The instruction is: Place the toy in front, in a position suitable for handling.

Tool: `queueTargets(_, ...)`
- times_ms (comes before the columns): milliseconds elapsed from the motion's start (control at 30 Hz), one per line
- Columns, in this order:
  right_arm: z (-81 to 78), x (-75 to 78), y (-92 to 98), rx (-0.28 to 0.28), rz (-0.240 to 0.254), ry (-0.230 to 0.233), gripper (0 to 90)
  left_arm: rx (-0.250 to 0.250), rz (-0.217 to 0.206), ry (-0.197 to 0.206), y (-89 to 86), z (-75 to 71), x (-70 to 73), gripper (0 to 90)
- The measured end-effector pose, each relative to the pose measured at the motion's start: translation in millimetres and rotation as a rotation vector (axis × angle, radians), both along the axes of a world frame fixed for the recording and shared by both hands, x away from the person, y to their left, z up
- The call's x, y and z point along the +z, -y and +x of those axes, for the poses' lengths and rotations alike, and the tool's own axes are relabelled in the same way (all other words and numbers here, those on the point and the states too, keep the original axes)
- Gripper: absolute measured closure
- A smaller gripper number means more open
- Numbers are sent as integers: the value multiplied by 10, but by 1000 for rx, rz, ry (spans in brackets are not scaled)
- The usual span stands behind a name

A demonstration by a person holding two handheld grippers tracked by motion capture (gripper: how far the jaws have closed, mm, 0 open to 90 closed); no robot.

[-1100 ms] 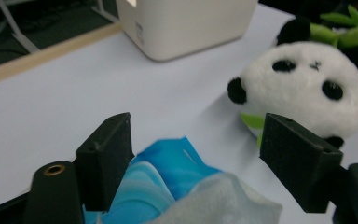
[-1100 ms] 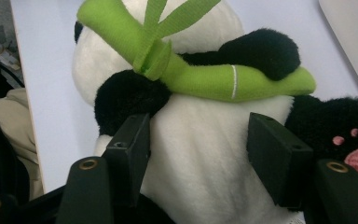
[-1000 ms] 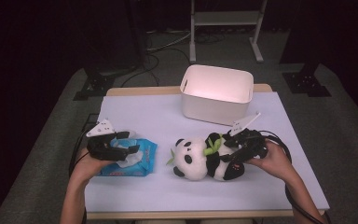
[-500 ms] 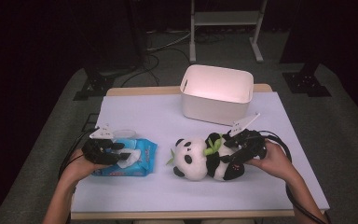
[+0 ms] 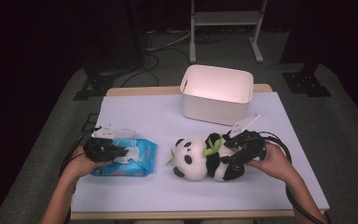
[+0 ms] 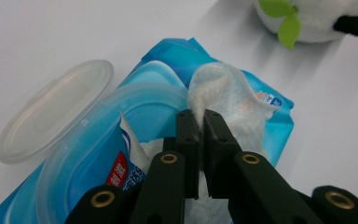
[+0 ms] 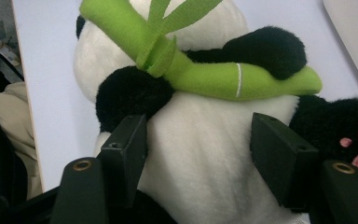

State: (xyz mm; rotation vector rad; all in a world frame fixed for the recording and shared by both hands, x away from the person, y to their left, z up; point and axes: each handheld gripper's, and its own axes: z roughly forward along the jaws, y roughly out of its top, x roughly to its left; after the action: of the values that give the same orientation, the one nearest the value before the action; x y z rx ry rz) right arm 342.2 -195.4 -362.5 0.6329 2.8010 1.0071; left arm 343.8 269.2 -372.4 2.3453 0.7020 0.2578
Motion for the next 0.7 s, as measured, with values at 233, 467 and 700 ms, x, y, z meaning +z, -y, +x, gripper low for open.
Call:
queueTargets(233,-6,2,-3,0,-5,3,362,-4,-33,-5,-43,15,78,869)
queueTargets(467,-7,-1,0,-1,-1,5,361,-16,-66,-15,-93,16,184,870)
queueTargets(700,-12,-5,4,-2,2,7,361,-18,-79,-15,-118,27,264,869)
